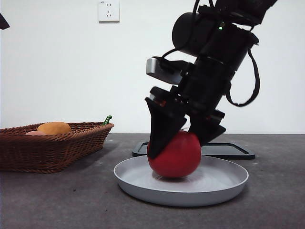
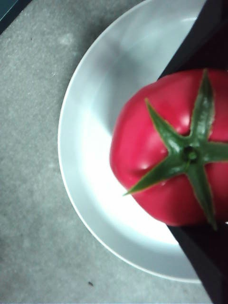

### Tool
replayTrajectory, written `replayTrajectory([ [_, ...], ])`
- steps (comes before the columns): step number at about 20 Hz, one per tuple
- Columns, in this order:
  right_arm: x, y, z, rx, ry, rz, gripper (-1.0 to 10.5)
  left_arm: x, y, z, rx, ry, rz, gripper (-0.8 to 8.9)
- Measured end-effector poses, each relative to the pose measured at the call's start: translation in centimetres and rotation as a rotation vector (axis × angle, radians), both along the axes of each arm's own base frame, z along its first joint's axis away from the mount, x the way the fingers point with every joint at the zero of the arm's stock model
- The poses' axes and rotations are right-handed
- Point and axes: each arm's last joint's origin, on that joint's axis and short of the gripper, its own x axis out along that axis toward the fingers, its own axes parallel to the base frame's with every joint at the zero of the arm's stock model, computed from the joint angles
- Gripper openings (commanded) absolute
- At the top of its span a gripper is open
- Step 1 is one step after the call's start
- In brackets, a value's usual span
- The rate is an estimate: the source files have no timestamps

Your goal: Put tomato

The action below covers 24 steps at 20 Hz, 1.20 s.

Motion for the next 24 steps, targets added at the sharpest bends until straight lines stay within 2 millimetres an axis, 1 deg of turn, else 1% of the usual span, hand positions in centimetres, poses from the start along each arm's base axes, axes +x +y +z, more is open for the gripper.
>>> replayTrajectory([
  [2,0.6,0.4,1.6,0.019,-0.027,-0.001,2.6,0.0,0.0,0.0,0.0,0.0,0.0,4.99],
  [3,1.0,0.6,2.9,0.04,-0.055,-0.003,2.6,0.0,0.0,0.0,0.0,0.0,0.0,4.99],
  [6,2.7,0.7,7.7,0.099,-0.178,-0.041,2.6,0.0,0.0,0.0,0.0,0.0,0.0,4.99],
  [7,3.3,0.4,9.1,0.105,-0.227,-0.071,2.6,0.0,0.0,0.0,0.0,0.0,0.0,4.99],
  [9,4.6,-0.8,10.8,0.111,-0.298,-0.136,2.6,0.0,0.0,0.0,0.0,0.0,0.0,4.99],
  [11,6.2,-2.4,11.9,0.124,-0.348,-0.198,2.6,0.0,0.0,0.0,0.0,0.0,0.0,4.99],
  [12,7.0,-3.3,12.1,0.134,-0.376,-0.228,2.6,0.0,0.0,0.0,0.0,0.0,0.0,4.99],
  [14,8.7,-4.5,11.2,0.134,-0.395,-0.276,2.6,0.0,0.0,0.0,0.0,0.0,0.0,4.99],
  [16,10.4,-5.0,9.1,0.112,-0.369,-0.303,2.6,0.0,0.0,0.0,0.0,0.0,0.0,4.99],
  [20,12.8,-5.2,4.9,0.082,-0.319,-0.324,2.6,0.0,0.0,0.0,0.0,0.0,0.0,4.99],
  [24,14.2,-4.9,1.3,0.057,-0.279,-0.323,2.6,0.0,0.0,0.0,0.0,0.0,0.0,4.99],
])
